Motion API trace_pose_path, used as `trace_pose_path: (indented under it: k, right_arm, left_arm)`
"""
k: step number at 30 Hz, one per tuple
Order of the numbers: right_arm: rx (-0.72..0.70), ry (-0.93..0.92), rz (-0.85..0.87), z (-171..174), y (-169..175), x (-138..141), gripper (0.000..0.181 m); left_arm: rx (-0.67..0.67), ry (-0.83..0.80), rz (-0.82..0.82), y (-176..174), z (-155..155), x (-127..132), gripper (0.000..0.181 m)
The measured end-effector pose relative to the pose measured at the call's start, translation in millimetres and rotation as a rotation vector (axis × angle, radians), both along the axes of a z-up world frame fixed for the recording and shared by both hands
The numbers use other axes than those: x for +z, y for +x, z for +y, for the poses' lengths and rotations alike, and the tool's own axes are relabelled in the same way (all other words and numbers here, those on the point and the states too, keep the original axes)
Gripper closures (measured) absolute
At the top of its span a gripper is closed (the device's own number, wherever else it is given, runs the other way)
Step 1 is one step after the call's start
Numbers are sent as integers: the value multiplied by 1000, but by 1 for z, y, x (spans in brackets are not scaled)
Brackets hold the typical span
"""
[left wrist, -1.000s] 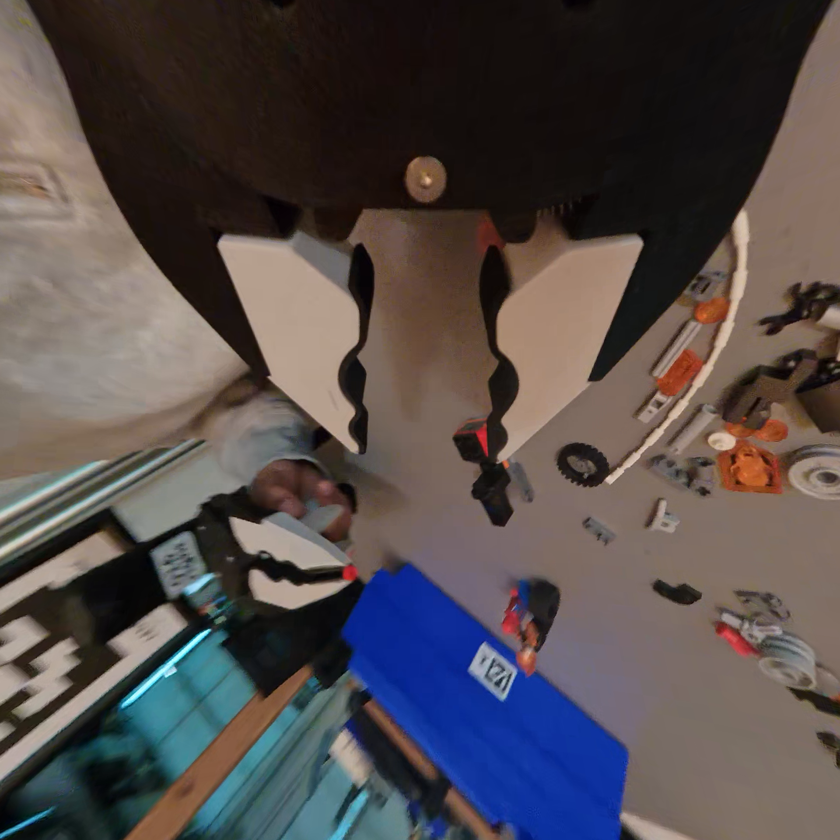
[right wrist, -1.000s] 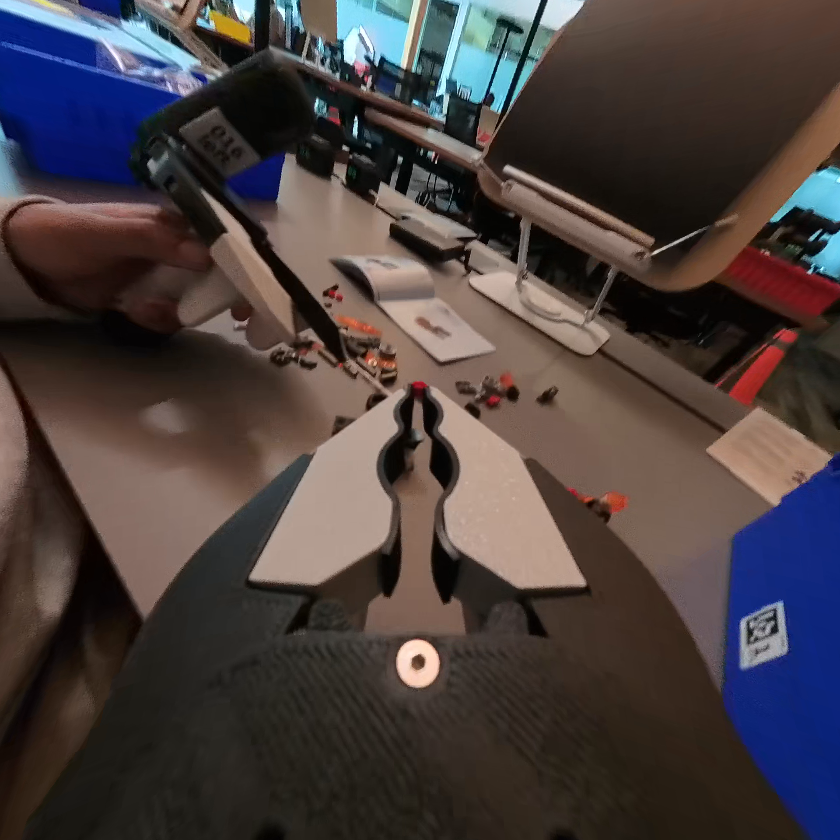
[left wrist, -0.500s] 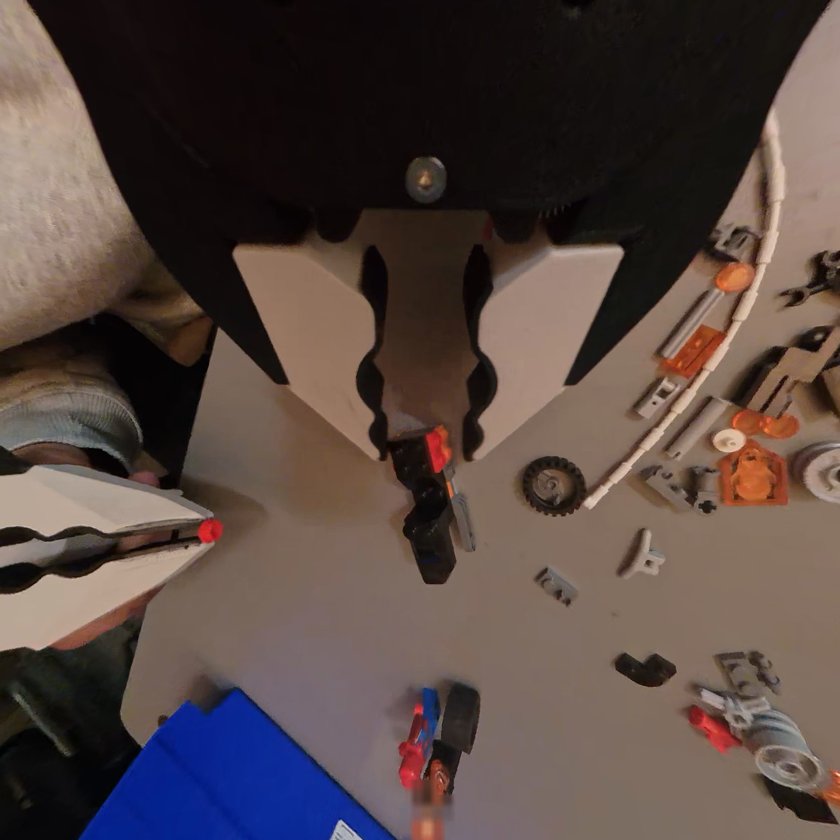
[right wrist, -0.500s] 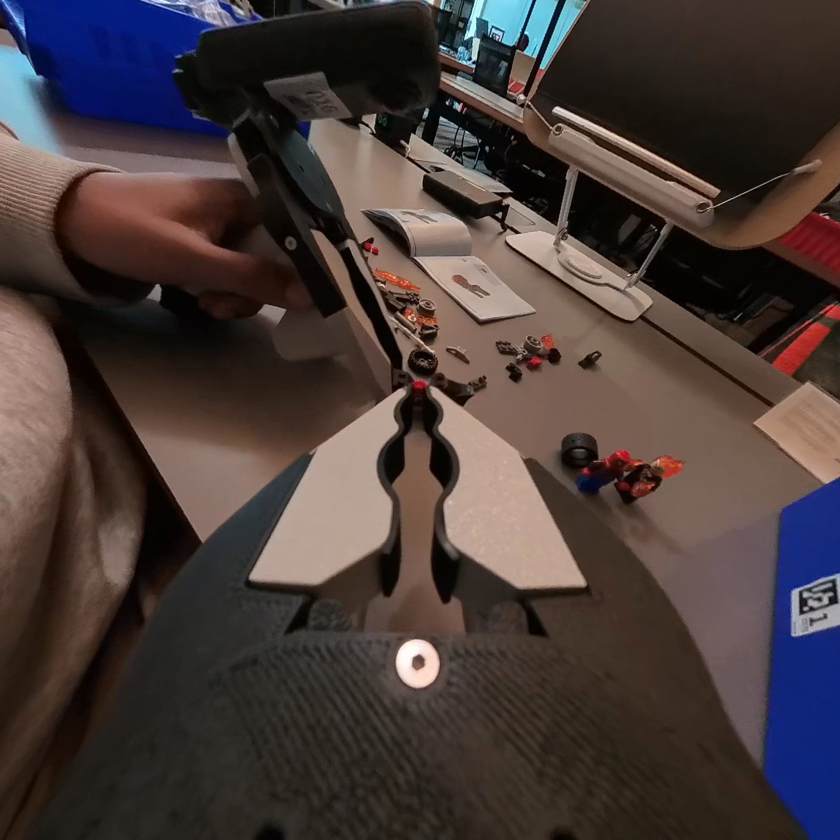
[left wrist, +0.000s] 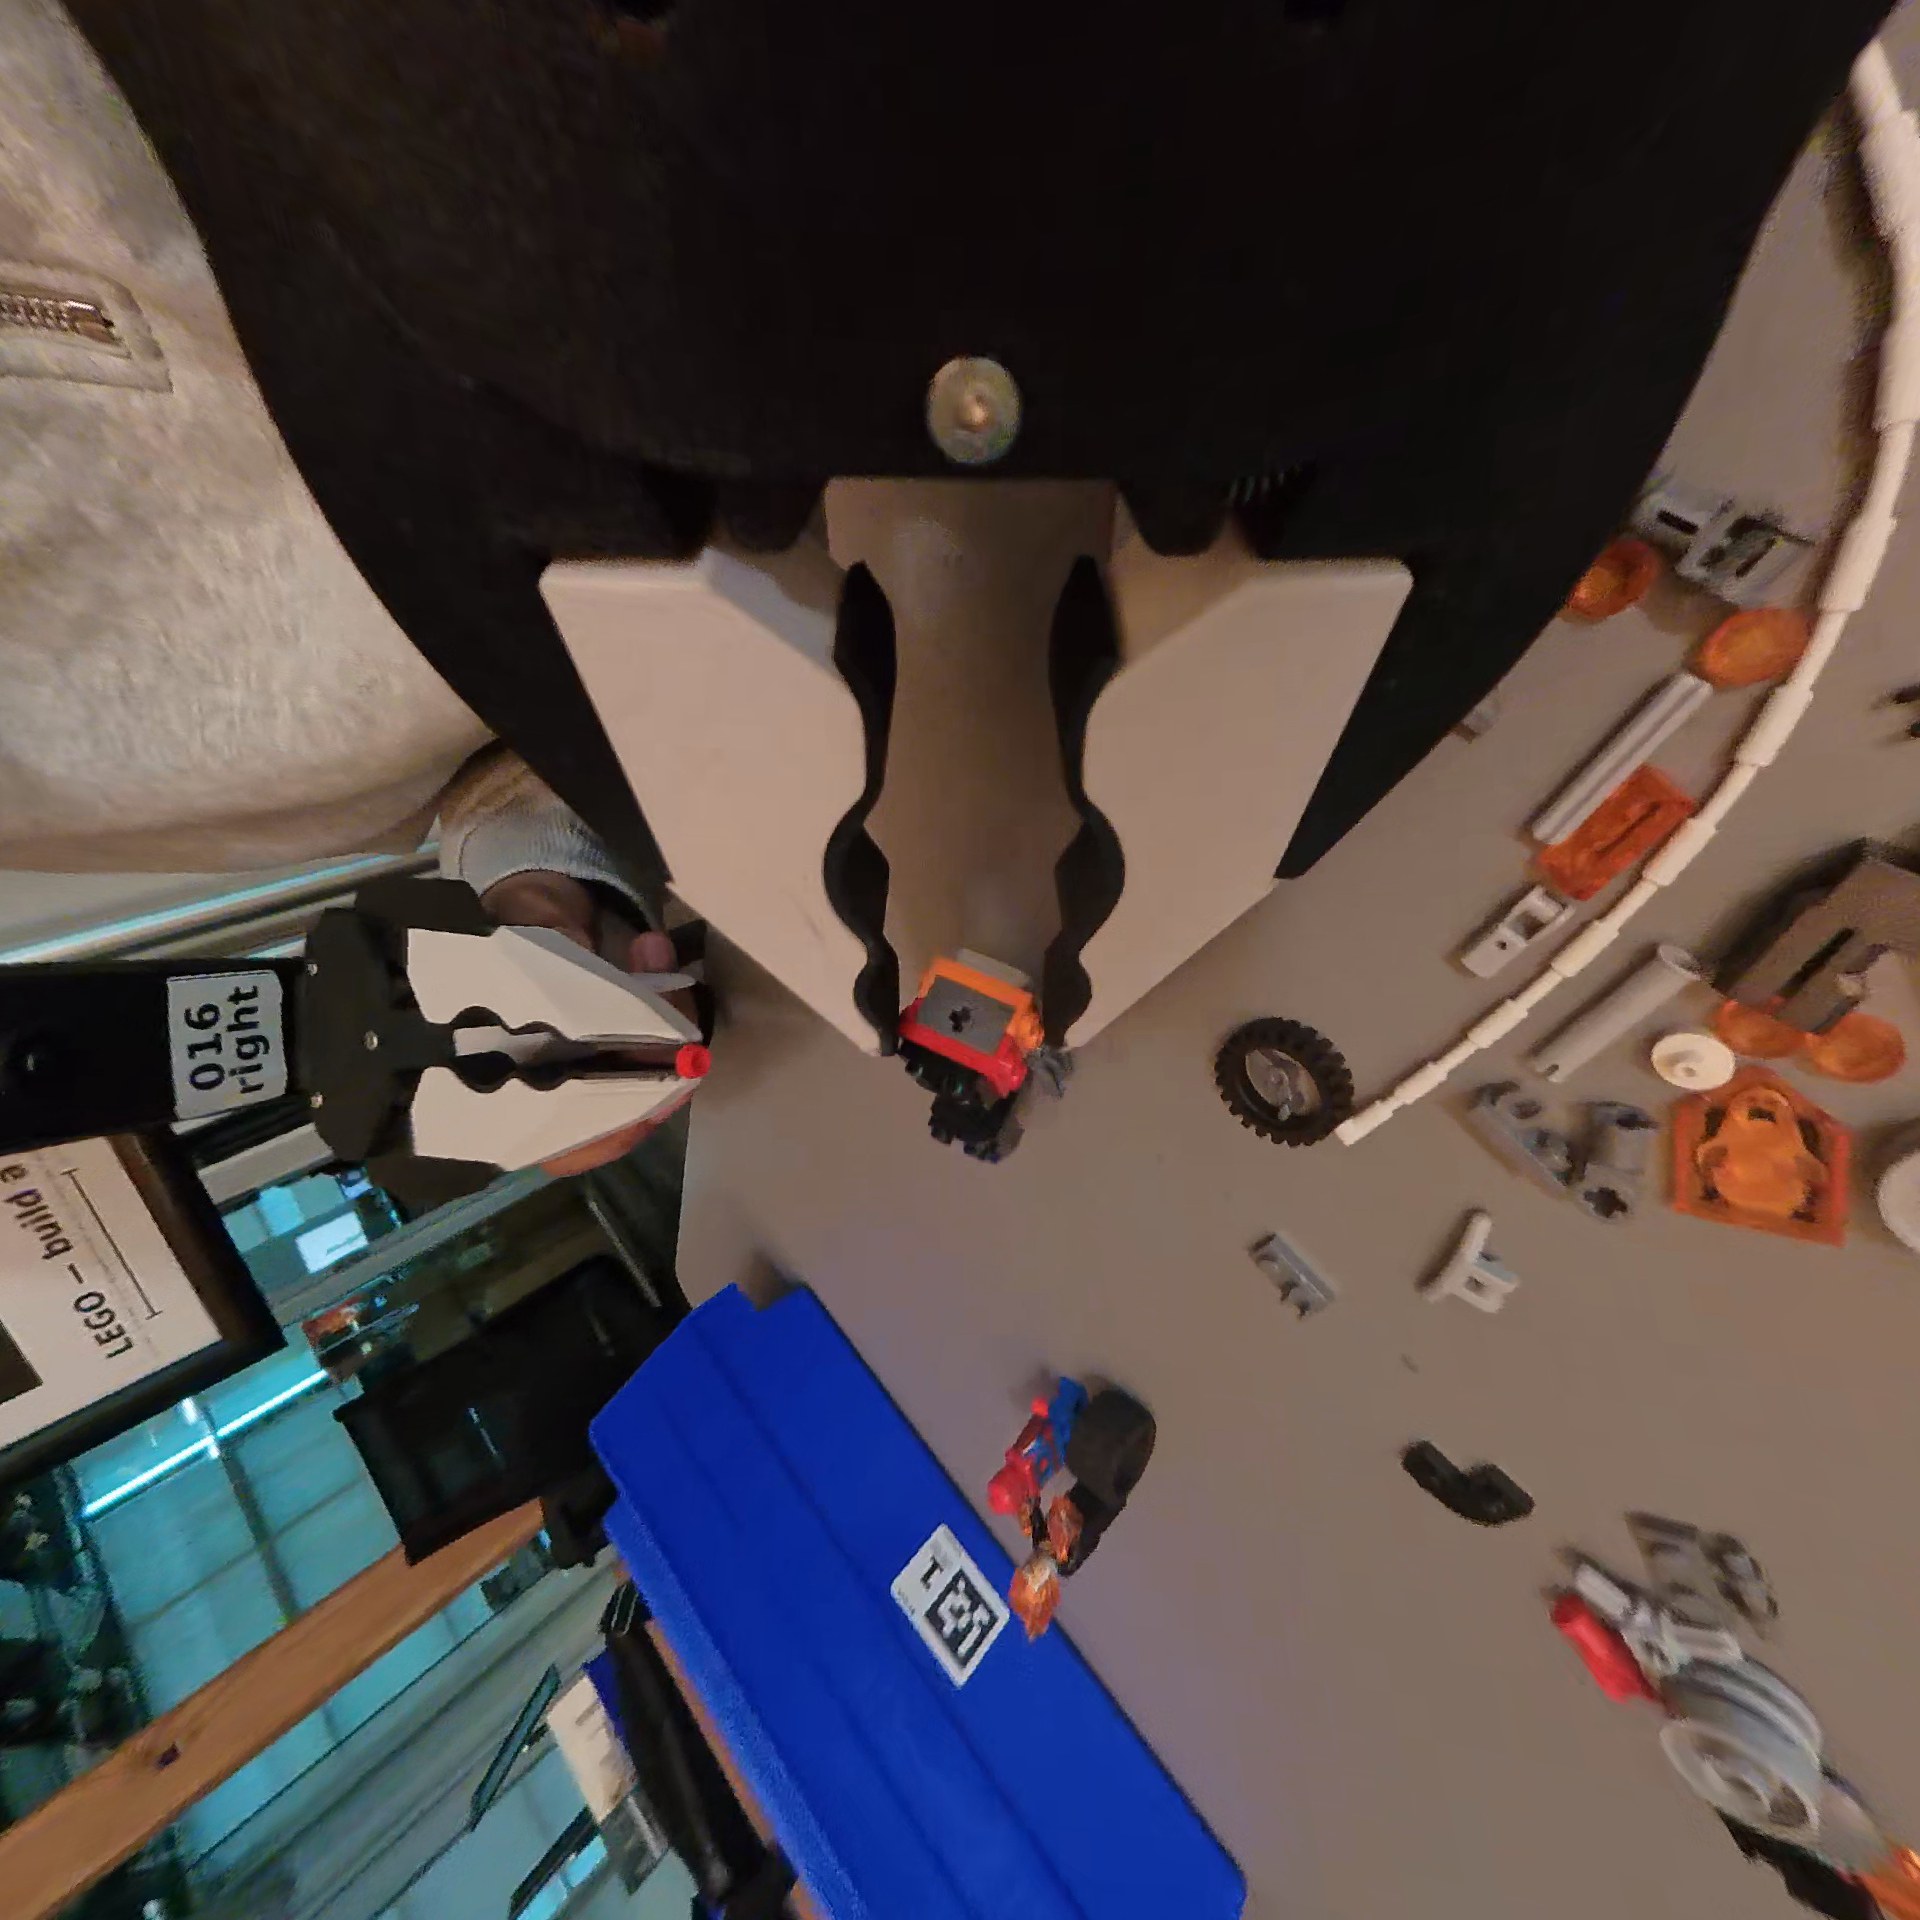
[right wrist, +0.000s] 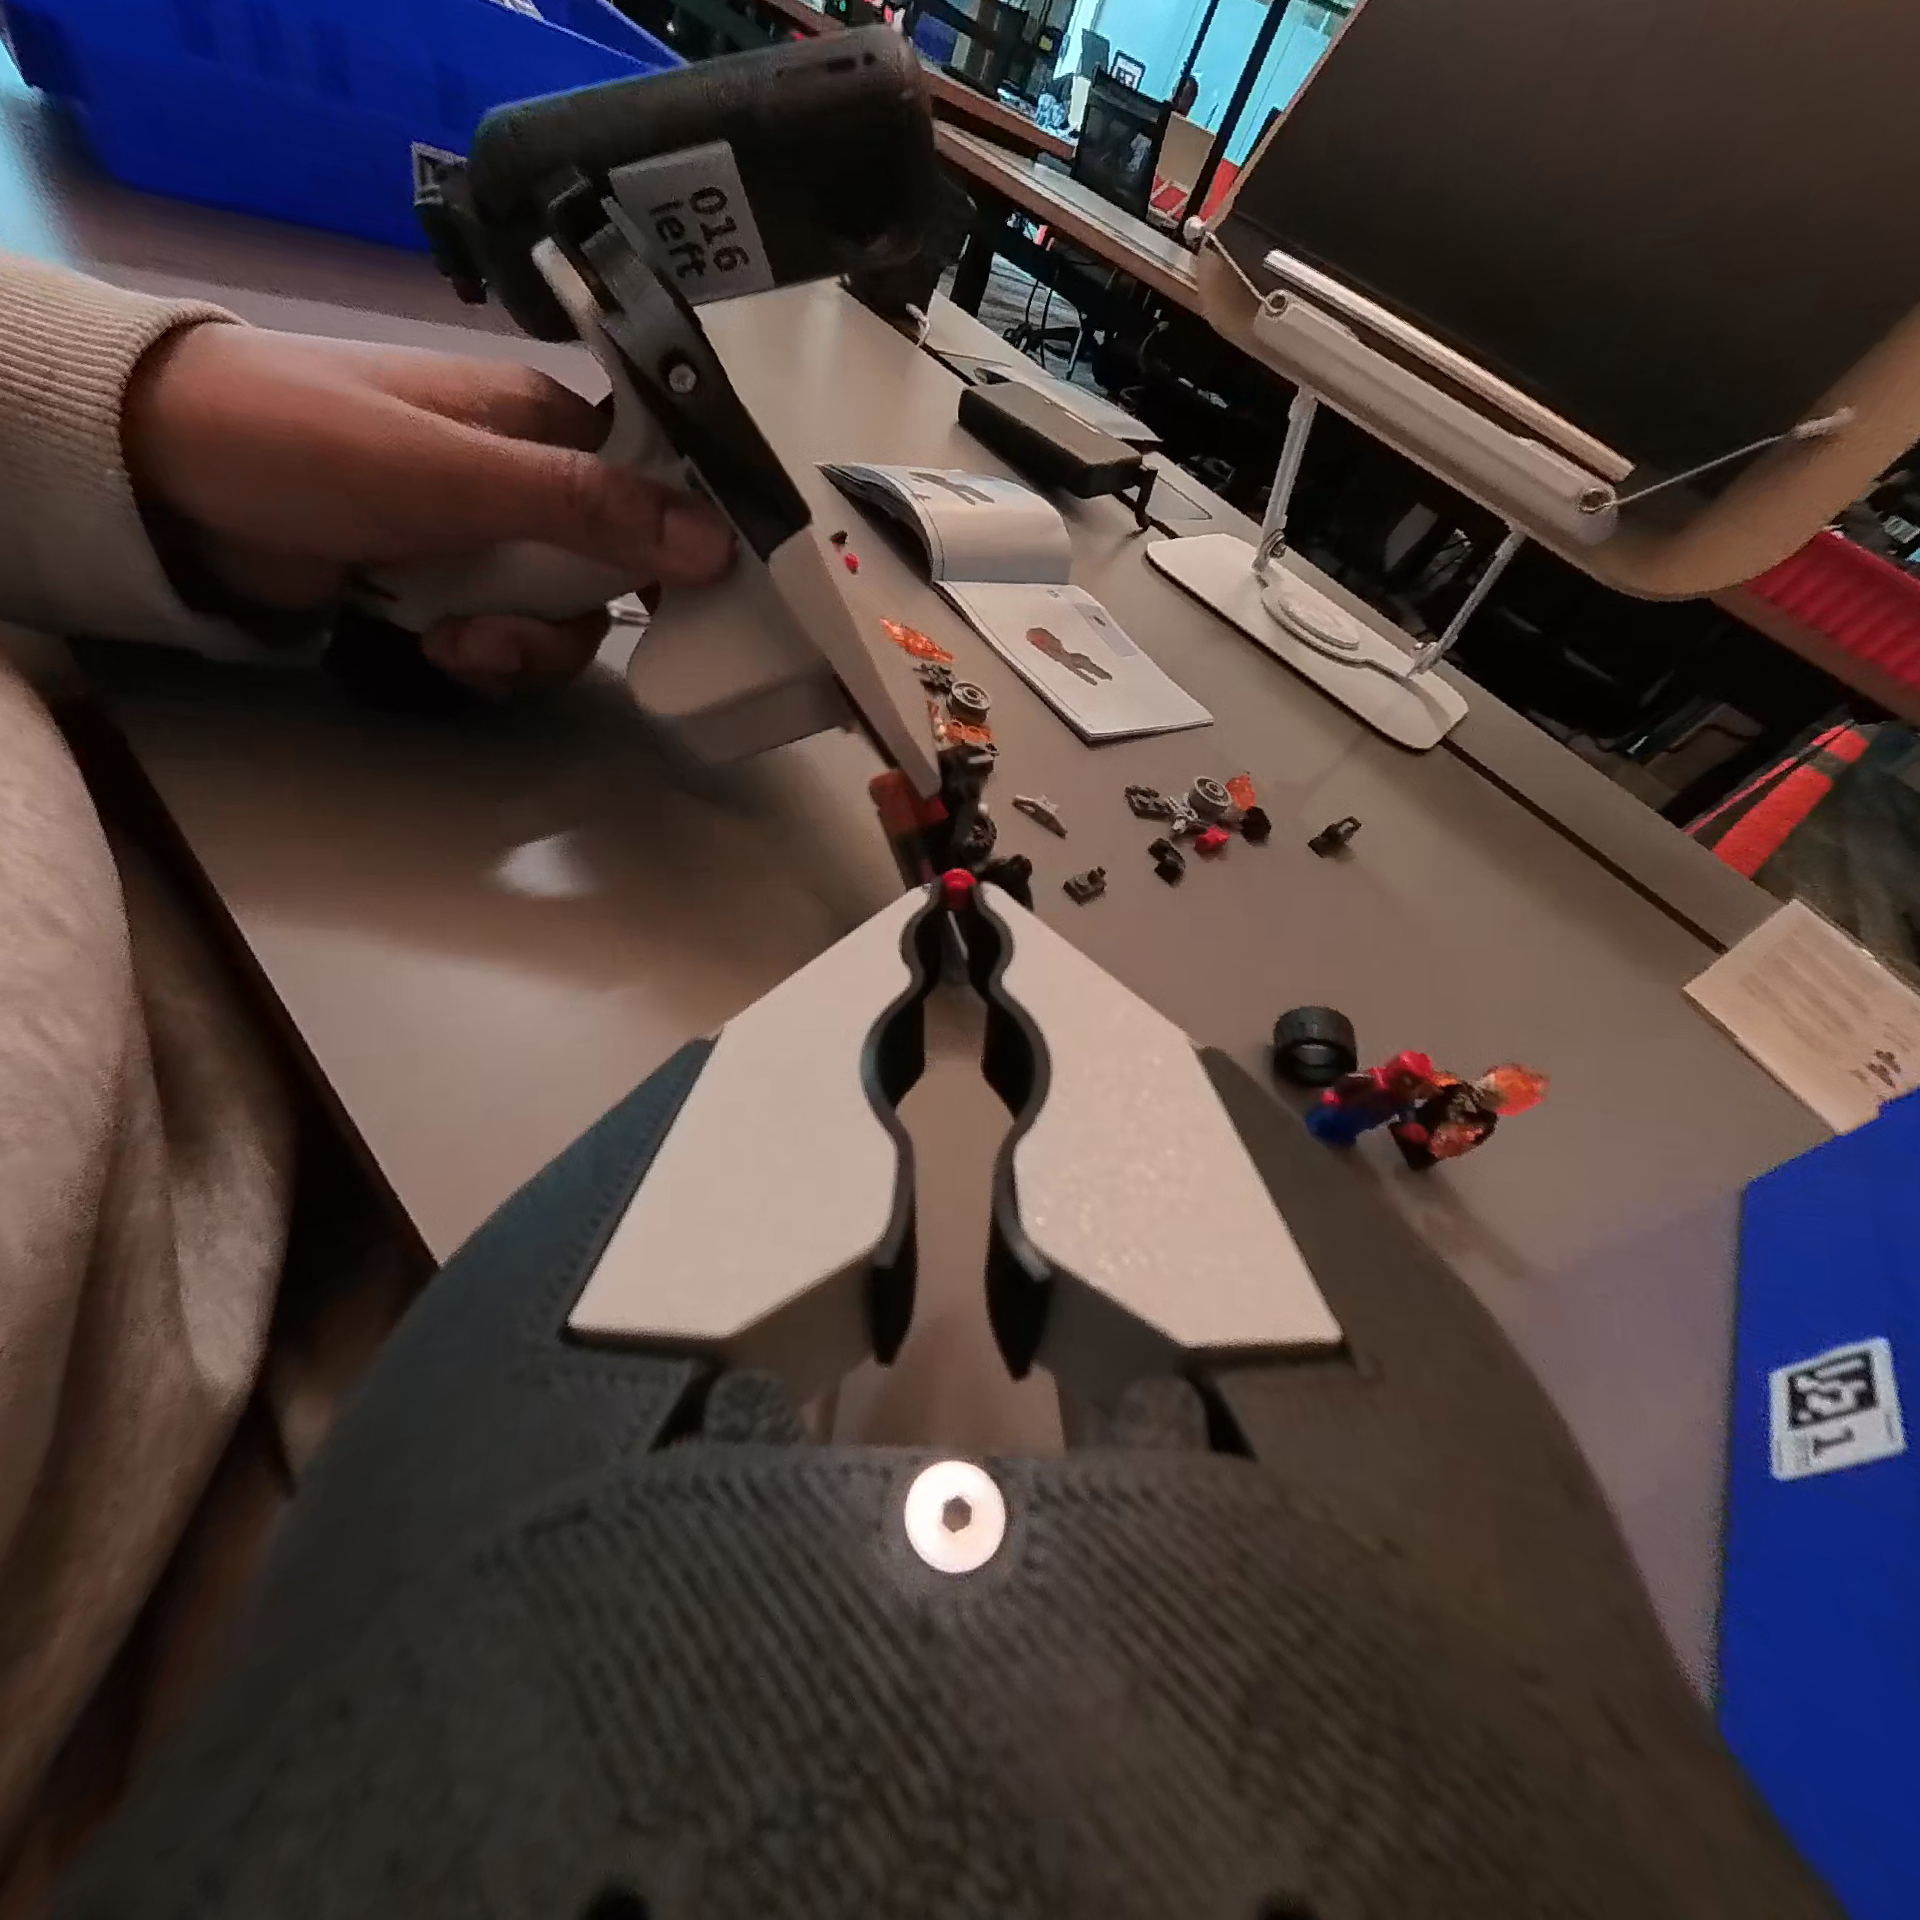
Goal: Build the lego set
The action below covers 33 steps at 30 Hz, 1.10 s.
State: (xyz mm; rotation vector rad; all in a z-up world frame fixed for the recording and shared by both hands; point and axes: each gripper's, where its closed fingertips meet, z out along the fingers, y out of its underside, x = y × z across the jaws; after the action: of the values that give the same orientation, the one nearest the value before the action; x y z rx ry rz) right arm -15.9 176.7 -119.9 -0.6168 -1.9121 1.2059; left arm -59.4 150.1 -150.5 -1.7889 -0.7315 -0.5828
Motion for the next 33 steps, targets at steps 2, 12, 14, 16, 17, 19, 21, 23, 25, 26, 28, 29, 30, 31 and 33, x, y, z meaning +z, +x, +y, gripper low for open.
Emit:
trace_pose_path:
  k: [2, 12, 14, 16, 17, 19, 21, 23, 25, 26, 28, 29, 30, 31, 33]
  right_arm:
    - [13, -13, -5, -5, -2, 1, 179]
    - [116, -69, -46, -51, -24, 4, 179]
    - [135, -77, -53, -60, -29, 6, 179]
    - [153, -87, -58, -69, -33, 8, 179]
    - [162, -91, -61, -74, -36, 9, 179]
    - [178, -100, -68, -82, -40, 10, 179]
    - [190, -107, -76, -91, -45, 10, 179]
    - [199, -112, -82, -98, -48, 11, 179]
    - [205, -116, -89, -104, -52, 12, 180]
    - [208, -119, -91, -107, -53, 13, 179]
    - [210, -121, -96, -111, -56, 14, 179]
    - [208, -120, -96, -113, -58, 14, 179]
    - [206, -121, -97, -114, -60, 15, 179]
    - [204, -124, -100, -115, -61, 15, 179]
    - [206, -137, -109, -118, -63, 15, 179]
  left_arm:
    - [12, 36, 12, -3, -3, 7, 155]
    - [102, 183, -31, -26, -46, 27, 155]
    - [138, 217, -65, -34, -57, 29, 155]
    - [164, 252, -100, -40, -67, 30, 156]
    - [176, 269, -117, -43, -71, 30, 156]
    - [192, 305, -149, -46, -78, 31, 156]
    - [197, 340, -177, -49, -82, 32, 156]
    - [197, 375, -200, -50, -84, 35, 155]
    - [194, 401, -213, -51, -86, 37, 156]
    - [190, 410, -217, -51, -87, 38, 156]
    - [184, 422, -223, -51, -88, 39, 156]
    - [186, 430, -224, -51, -89, 40, 156]
    - [187, 438, -225, -51, -90, 41, 156]
    - [188, 445, -230, -51, -90, 41, 156]
    - [188, 458, -243, -52, -91, 41, 156]
